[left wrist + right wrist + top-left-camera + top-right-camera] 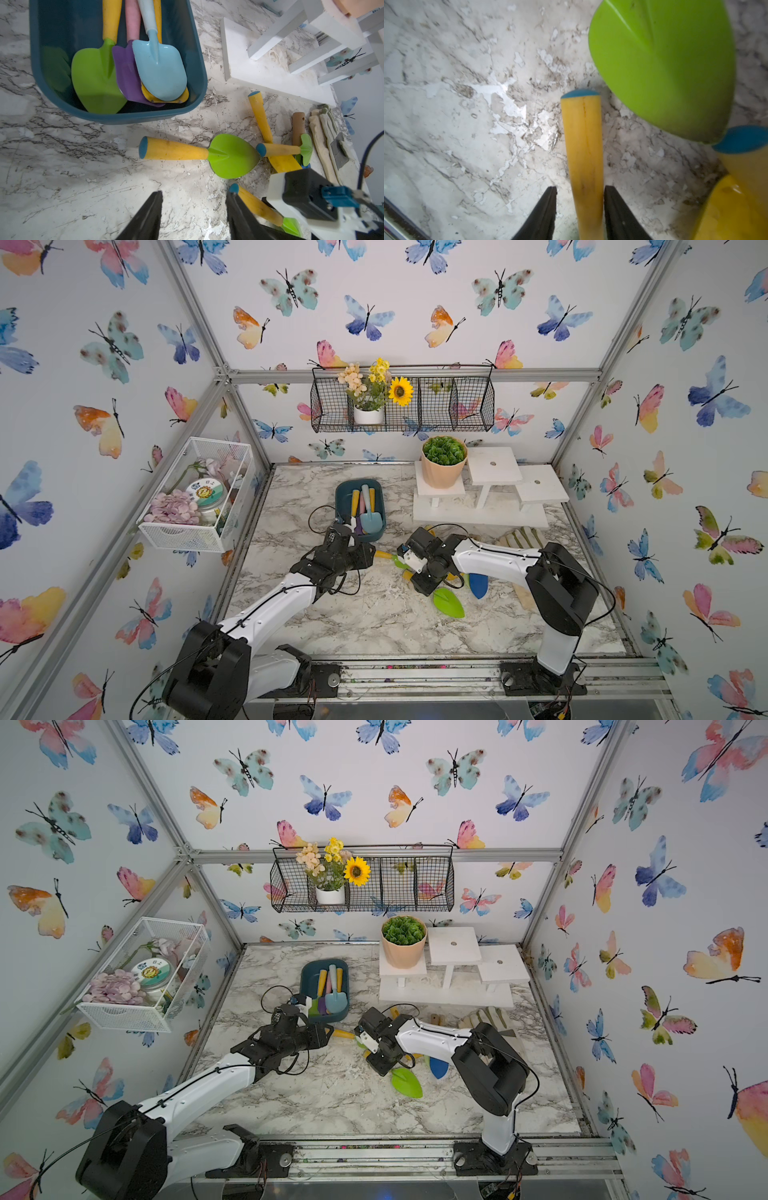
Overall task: Put the shovel into the storage box
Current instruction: Pick up the shovel from the center of the board.
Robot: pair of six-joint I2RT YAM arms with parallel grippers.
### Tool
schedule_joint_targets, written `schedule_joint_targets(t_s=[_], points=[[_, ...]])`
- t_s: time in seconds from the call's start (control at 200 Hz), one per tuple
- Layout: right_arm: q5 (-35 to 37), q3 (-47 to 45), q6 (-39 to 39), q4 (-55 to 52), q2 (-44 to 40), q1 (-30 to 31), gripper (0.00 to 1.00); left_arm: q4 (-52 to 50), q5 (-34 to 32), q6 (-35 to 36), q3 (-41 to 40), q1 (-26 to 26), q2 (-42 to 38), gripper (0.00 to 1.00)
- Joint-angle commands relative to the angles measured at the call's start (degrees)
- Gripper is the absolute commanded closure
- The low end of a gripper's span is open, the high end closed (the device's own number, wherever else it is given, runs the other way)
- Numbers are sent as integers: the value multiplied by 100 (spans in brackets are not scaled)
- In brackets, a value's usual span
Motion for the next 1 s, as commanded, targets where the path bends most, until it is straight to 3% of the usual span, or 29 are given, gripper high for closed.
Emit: schedule_joint_targets(t_s=[0.0,0.245,0.561,0.711,0.756,0.996], points=[[230,-290,105,4,-250,35,55,-46,-65,2,-12,32,-72,45],[331,-639,207,222,-372,35,59,-25,-20,-69,-2,19,-109,45],[456,-488,285,274,-678,35,87,-240,-70,-104,151,26,-432,45],[504,-322,418,381,-1104,35,89,-286,20,-212,331,30,-556,43],[544,-252,478,460,-1219,35,89,-302,85,-271,427,41,-554,37],[594,-161,905,1382,-1663,35,90,11,764,-703,815,122,-648,32]])
